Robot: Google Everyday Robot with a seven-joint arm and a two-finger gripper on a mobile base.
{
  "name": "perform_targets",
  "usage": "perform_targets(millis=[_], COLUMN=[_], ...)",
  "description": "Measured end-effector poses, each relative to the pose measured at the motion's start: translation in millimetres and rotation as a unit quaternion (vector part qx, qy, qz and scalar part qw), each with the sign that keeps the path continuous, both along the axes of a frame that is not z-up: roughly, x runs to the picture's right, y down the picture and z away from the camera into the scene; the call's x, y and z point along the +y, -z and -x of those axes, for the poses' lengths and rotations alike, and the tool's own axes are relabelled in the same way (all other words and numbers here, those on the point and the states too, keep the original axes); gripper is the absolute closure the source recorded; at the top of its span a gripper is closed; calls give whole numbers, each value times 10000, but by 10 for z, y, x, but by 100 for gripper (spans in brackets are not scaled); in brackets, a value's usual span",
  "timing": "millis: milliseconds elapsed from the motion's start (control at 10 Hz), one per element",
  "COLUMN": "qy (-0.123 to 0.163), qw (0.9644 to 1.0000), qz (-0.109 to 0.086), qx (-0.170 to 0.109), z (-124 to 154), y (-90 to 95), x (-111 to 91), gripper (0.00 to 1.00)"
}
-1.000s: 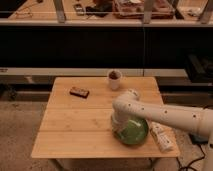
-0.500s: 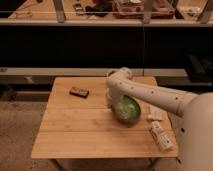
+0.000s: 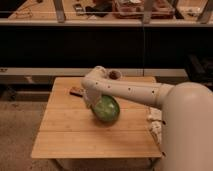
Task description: Drag the ceramic bowl in a circle
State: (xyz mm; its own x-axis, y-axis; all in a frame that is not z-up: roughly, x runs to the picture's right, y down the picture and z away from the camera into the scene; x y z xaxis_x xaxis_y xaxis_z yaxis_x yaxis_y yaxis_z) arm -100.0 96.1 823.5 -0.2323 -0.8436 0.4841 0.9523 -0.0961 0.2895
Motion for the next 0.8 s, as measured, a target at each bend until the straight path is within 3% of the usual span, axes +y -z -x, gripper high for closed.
perform_targets(millis=[100, 400, 500, 800], qy=[252, 669, 771, 687], qw=[9994, 9966, 9959, 9955], qz=[-19, 124, 312, 646], qx=[-238, -459, -366, 57], z=[132, -1, -286, -970], y=[215, 481, 525, 492], x=[225, 790, 1104, 1498], gripper=[100, 100, 100, 100])
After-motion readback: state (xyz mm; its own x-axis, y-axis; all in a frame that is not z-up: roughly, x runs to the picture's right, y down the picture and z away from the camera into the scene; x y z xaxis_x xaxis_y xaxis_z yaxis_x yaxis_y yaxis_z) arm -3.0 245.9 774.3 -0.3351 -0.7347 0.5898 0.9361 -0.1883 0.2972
